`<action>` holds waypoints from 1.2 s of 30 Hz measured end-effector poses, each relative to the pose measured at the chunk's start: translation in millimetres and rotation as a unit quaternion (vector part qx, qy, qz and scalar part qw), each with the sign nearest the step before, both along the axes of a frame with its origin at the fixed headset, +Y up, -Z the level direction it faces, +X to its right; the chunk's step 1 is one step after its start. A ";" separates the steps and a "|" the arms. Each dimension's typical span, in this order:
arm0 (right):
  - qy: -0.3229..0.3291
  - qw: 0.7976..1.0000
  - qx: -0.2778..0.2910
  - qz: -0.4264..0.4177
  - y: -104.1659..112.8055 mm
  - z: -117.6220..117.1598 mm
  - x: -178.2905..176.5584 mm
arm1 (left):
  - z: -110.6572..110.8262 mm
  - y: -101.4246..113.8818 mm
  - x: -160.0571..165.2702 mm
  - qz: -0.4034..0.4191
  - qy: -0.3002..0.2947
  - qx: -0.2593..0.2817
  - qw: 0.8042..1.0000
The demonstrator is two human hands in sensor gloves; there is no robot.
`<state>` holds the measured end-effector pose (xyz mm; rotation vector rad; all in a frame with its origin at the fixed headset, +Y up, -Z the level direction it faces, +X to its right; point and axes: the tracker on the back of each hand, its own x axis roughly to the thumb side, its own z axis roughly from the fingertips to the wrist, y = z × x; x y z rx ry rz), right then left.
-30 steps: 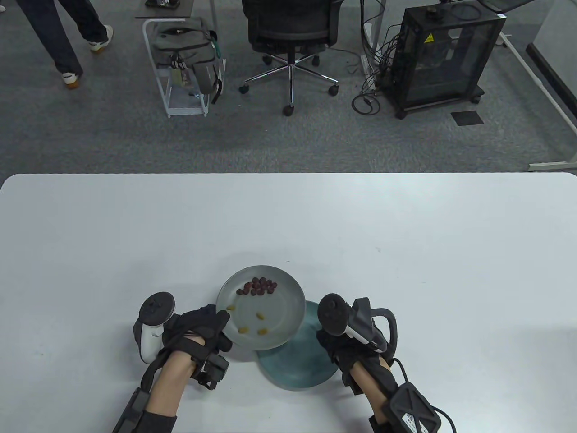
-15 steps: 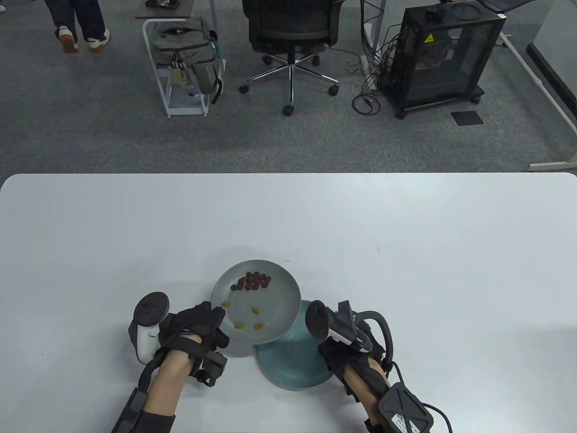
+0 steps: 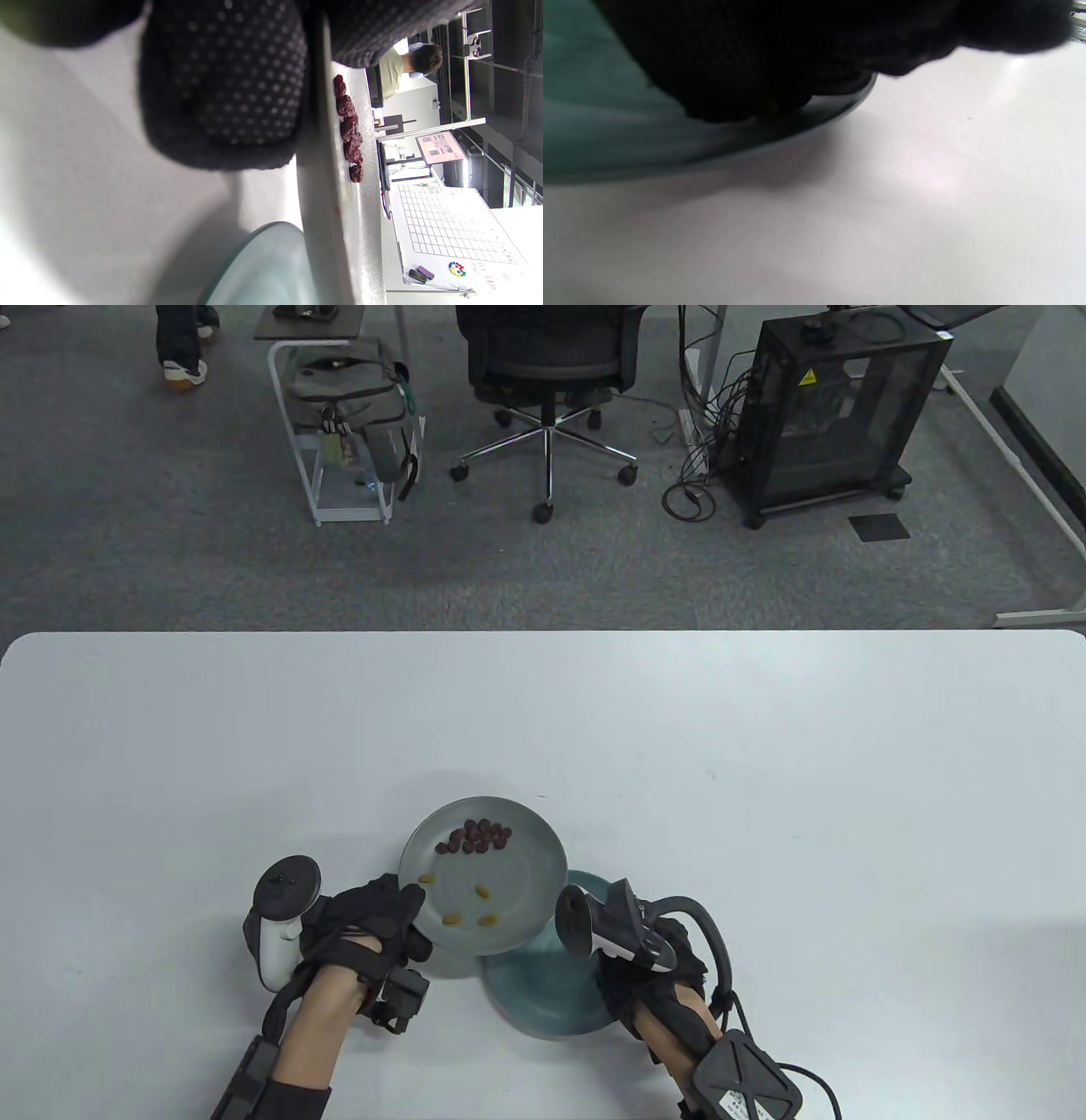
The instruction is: Pick raisins with hand pinch into plate
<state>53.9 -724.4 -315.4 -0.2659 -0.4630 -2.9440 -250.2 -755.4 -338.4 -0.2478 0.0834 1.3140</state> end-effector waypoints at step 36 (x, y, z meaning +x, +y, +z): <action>0.016 0.974 0.089 -0.209 55.0 15.3 10.7 | 6.2 -6.7 33.4 -0.008 -0.050 -0.008 0.999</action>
